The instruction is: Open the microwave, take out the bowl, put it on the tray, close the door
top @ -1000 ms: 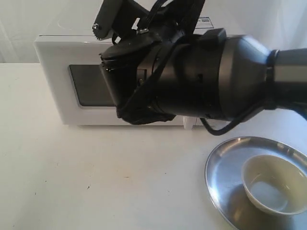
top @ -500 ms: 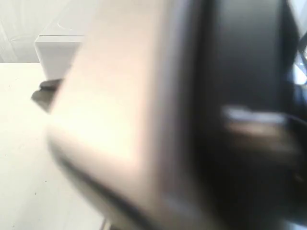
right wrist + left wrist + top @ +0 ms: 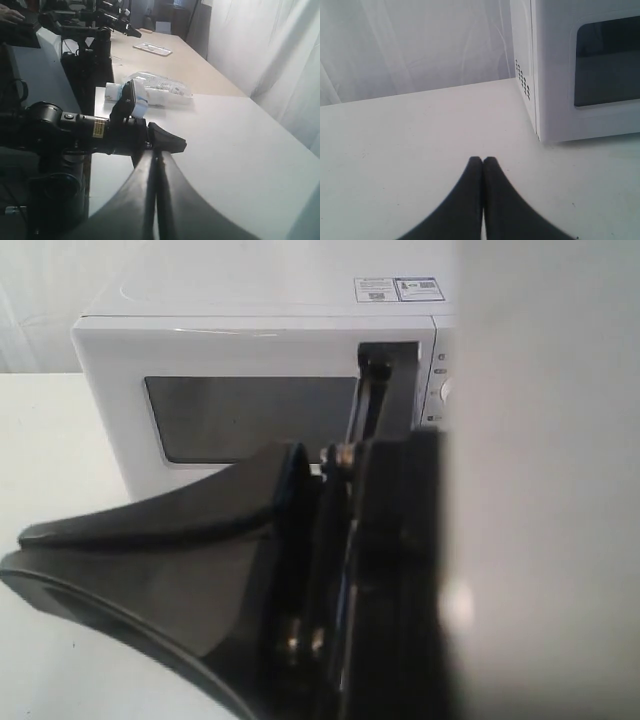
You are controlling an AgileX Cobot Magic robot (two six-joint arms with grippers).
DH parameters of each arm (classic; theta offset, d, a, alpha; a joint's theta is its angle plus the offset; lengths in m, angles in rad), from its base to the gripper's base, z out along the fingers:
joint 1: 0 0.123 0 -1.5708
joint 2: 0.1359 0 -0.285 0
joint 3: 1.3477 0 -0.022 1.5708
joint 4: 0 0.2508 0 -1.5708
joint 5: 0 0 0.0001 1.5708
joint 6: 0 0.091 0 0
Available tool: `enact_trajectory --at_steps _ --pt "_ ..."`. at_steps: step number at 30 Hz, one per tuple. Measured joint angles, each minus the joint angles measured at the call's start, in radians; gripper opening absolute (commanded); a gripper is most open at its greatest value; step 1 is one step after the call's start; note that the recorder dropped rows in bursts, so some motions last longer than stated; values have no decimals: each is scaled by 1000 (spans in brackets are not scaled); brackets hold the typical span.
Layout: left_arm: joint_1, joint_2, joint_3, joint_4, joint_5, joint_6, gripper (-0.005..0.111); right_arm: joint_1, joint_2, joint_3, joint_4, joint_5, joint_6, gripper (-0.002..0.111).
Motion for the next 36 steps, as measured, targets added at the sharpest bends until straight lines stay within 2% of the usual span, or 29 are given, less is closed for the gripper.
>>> enact_trajectory --at_steps 3,7,10,13,17,20,23,31,36 --pt "0 0 0 0 0 0 0 2 -6 7 11 35 18 0" --pt "0 0 0 0 0 0 0 2 -25 8 60 191 75 0" --pt "0 0 0 0 0 0 0 -63 -40 32 68 246 101 0" --pt "0 0 0 0 0 0 0 -212 -72 88 72 147 111 0" --pt "0 0 0 0 0 0 0 -493 -188 196 89 -27 151 0" --pt "0 0 0 0 0 0 0 -674 -309 292 95 -65 169 0" --pt "0 0 0 0 0 0 0 -796 -445 392 97 -48 178 0" --pt "0 0 0 0 0 0 0 -1020 -729 617 97 6 180 0" --pt "0 0 0 0 0 0 0 -1070 -844 720 96 31 180 0"
